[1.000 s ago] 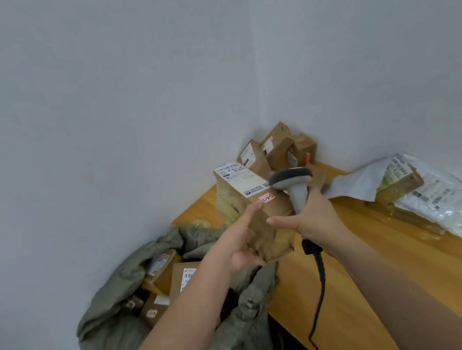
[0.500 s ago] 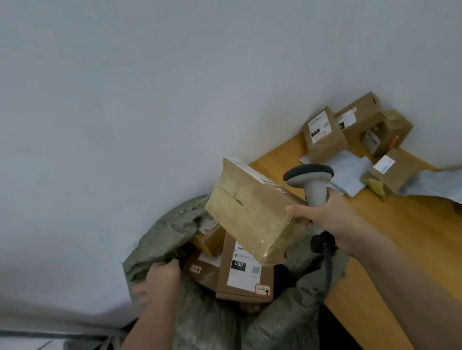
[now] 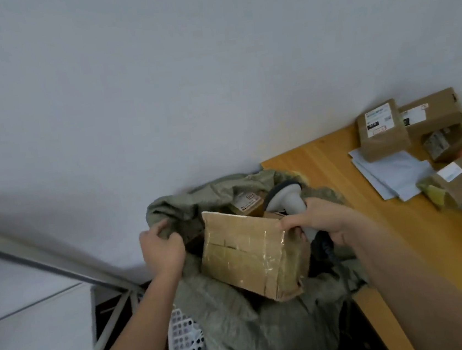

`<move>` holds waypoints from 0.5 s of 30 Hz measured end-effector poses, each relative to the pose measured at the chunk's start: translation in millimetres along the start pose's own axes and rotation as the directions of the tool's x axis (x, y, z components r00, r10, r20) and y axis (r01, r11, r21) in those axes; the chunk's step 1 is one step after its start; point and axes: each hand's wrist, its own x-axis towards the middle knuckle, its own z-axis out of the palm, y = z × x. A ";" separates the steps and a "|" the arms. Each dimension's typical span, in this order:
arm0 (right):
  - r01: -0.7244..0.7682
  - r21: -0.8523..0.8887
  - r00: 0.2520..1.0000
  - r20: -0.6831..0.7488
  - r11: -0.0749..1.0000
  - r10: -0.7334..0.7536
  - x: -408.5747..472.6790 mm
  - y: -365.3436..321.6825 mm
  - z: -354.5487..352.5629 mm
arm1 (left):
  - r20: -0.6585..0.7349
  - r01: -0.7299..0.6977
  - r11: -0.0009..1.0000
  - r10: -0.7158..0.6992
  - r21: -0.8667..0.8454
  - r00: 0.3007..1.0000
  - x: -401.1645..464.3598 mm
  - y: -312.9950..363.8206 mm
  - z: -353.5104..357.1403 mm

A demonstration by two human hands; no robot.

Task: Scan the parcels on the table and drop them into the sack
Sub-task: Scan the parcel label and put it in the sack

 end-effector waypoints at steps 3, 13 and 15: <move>0.038 0.189 0.998 -0.052 0.981 -0.029 17.3 -12.4 27.8 | -0.019 -0.141 0.987 0.142 0.074 0.990 -1.9 25.0 -21.7; 0.135 0.588 0.958 -0.284 0.797 0.047 61.6 -1.0 64.8 | 0.002 -0.125 0.983 0.126 0.133 0.992 -6.6 33.5 -29.6; 0.065 0.546 0.989 -0.144 0.835 0.018 54.3 2.8 59.0 | 0.019 -0.132 0.988 0.131 0.084 0.991 -5.6 36.2 -21.2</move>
